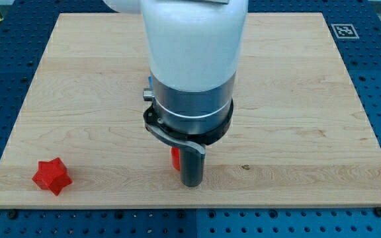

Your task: Move the red circle into a green circle

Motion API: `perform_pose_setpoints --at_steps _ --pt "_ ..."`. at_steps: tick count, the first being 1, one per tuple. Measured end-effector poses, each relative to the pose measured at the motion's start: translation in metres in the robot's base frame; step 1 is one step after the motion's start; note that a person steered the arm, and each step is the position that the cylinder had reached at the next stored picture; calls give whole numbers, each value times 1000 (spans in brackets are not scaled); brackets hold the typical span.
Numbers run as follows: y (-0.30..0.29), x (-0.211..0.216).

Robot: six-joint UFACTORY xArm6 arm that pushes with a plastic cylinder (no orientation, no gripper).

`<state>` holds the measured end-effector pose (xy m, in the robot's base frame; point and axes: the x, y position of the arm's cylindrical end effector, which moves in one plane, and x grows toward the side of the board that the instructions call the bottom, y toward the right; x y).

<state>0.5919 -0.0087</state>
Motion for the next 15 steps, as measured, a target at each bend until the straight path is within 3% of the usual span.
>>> perform_pose_setpoints --at_steps 2,6,7,9,12,15 --pt "-48 -5" --pt "66 -44" --pt "68 -61" --pt "51 -71" --pt "14 -41" --pt "7 -83"
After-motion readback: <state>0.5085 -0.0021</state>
